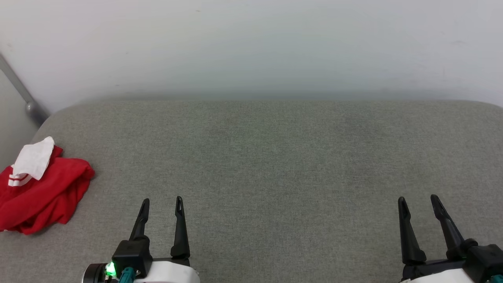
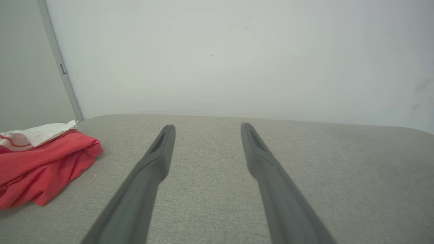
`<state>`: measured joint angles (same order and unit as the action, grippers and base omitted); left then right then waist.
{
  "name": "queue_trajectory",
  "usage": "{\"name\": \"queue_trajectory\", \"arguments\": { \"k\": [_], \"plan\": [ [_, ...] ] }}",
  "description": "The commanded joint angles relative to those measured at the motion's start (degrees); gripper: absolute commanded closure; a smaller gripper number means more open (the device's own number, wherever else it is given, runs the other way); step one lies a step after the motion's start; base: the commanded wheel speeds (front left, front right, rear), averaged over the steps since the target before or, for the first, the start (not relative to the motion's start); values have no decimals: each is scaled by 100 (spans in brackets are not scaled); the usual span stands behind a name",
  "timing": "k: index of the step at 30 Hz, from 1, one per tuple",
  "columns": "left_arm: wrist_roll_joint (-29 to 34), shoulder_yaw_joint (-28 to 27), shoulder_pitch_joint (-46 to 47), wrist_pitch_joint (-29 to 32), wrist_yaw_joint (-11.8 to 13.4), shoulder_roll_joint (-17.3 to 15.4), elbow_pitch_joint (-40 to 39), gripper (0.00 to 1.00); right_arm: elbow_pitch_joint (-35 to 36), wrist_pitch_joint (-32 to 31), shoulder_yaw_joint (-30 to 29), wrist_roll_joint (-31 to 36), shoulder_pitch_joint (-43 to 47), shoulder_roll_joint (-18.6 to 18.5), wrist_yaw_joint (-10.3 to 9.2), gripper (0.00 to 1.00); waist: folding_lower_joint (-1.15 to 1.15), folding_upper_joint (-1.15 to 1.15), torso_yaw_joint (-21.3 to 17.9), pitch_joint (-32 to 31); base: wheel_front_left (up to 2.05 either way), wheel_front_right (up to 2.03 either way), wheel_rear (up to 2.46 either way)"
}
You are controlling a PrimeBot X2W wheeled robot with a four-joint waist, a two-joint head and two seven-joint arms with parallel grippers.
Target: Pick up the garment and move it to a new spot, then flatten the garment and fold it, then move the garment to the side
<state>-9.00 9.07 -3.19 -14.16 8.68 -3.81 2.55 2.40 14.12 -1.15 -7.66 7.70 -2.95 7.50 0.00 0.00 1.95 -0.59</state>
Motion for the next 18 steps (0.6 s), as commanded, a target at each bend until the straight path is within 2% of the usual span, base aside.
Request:
{"name": "queue_trajectory", "arguments": {
  "k": [1, 8, 18],
  "plan": [
    [116, -6, -38, -39, -11, 11, 10, 0, 53, 53, 2, 124, 83, 12, -2, 0, 0, 0, 6, 1, 0, 0, 0],
    [348, -69, -99, -117, -66, 64, 87, 0, 35, 116, 29, 247, 138, 13, -2, 0, 0, 0, 17, -7, 0, 0, 0],
    [278, -140, -88, -107, -146, 90, 212, 0, -92, 109, 42, -65, 161, 13, -2, 0, 0, 0, 15, -7, 0, 0, 0]
  ]
}}
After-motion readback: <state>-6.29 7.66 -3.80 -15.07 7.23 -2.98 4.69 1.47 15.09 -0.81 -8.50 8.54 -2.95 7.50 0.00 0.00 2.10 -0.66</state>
